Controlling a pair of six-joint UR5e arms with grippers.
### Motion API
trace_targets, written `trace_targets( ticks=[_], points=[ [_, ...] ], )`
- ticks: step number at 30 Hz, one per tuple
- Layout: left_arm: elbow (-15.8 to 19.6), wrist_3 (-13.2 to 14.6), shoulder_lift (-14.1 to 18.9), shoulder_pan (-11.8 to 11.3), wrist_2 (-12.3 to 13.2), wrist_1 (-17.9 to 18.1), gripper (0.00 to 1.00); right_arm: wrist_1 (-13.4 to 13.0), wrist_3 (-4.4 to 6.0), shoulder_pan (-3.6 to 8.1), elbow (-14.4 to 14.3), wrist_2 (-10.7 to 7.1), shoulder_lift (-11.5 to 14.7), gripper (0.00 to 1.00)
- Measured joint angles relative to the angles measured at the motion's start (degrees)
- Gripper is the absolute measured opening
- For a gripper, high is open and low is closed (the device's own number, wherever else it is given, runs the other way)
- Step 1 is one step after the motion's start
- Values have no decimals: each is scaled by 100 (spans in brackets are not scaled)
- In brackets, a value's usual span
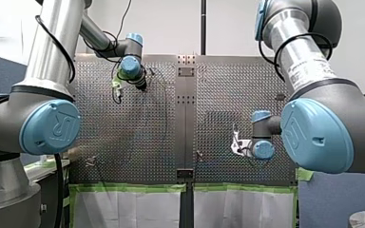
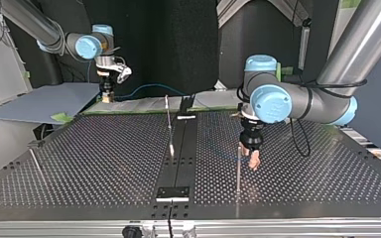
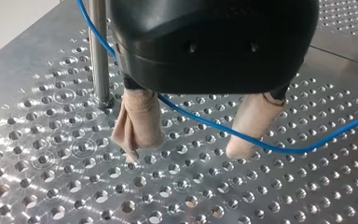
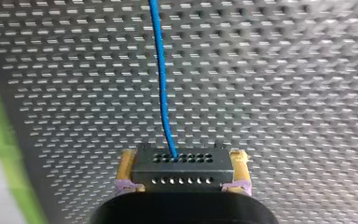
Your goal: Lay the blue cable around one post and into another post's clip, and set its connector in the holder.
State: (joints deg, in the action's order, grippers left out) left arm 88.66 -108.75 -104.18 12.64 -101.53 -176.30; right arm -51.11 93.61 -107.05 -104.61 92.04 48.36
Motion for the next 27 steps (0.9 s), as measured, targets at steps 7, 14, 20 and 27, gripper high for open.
trace_targets(
  ticks=[7, 14, 20, 27],
  points=[
    [0, 1, 0, -13, -2, -11, 100, -337, -32, -26, -4, -1, 145, 0],
    [0, -3, 0, -22, -4, -14, 100, -465, -78, -52, -10, -1, 139, 0],
    [0, -20, 0, -23, -8, -18, 100, -457, -86, -64, -6, 3, 113, 0],
    [0, -175, 1, -24, -72, -96, 100, -464, -86, -76, -8, 19, 43, 0]
  ],
)
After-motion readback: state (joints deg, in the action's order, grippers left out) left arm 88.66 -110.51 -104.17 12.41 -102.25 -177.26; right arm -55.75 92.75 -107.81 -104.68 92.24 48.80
